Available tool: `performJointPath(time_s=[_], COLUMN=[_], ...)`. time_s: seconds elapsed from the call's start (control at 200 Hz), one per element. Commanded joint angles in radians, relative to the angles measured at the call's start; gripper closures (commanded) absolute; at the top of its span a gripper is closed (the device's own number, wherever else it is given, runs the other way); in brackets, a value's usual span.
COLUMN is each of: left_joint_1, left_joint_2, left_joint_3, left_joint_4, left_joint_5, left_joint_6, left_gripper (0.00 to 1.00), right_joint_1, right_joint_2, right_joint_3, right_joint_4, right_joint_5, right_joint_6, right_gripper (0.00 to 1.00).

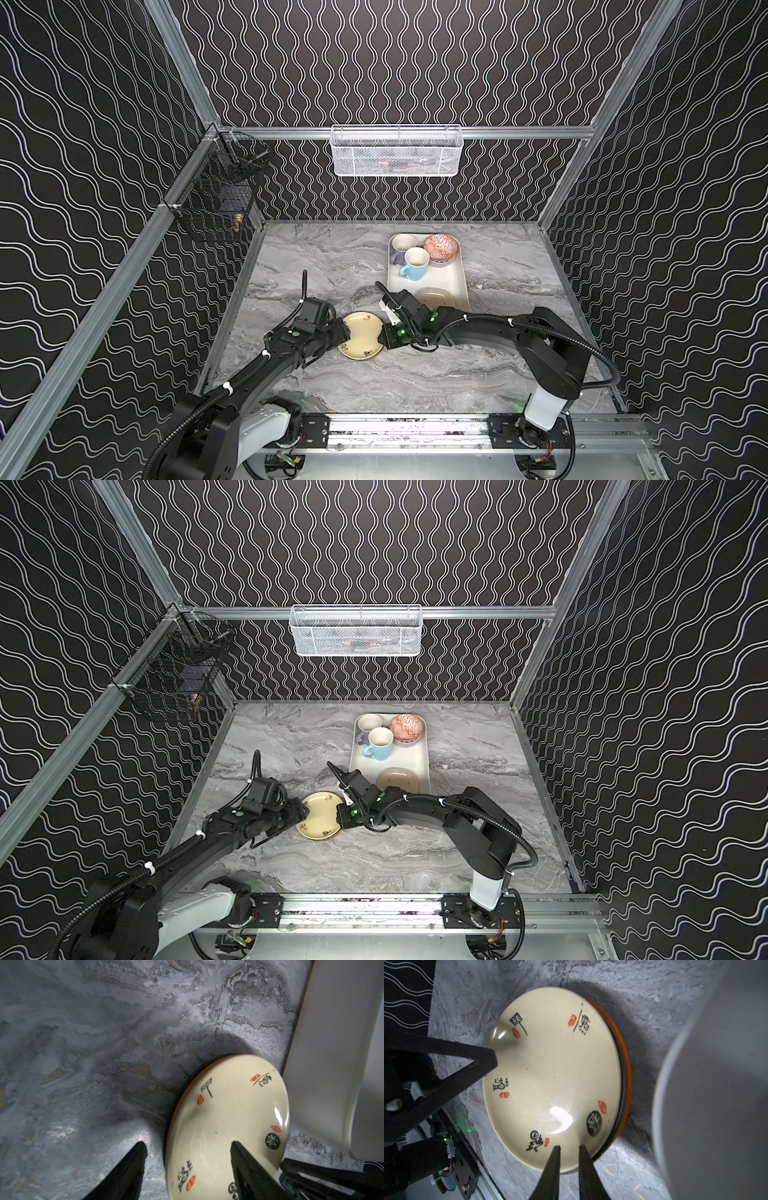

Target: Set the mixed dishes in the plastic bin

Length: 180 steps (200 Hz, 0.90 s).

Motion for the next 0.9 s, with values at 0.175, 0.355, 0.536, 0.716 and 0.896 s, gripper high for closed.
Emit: performJointPath(time_s=[0.175, 0.355, 0.536, 0.716, 0.896], left_joint_1=[0.006, 0.006, 0.006, 0.006, 0.006], left_joint_2=[0.003, 0.006, 0.012, 0.017, 0.024], left_joint_3=[0.003, 0.014, 0.011, 0.014, 0.010], left_joint_4=[0.009, 0.005, 0.013, 0.020, 0.029], left_joint_5=[-0.002, -0.010, -0.004, 0.004, 0.010], left_joint_6=[0.019, 0.025, 0.025, 0.028, 0.031], left_gripper=[0.31, 0.32, 0.32, 0.32, 0.32], right_joint_1=[0.002, 0.000, 0.002, 0.002, 0.004], right_joint_2=[-0.030, -0.031, -0.006, -0.001, 0.020], right_joint_3=[0.013, 0.021, 0.035, 0.047, 0.056], right_joint_4=[-0.038, -0.063, -0.069, -0.099, -0.106], right_joint_5=[0.026, 0.046, 0.040, 0.074, 0.073], right_joint_6=[-0.009, -0.020, -0.018, -0.018, -0.022], right_gripper=[0.78, 0.77, 0.78, 0.77, 0.78])
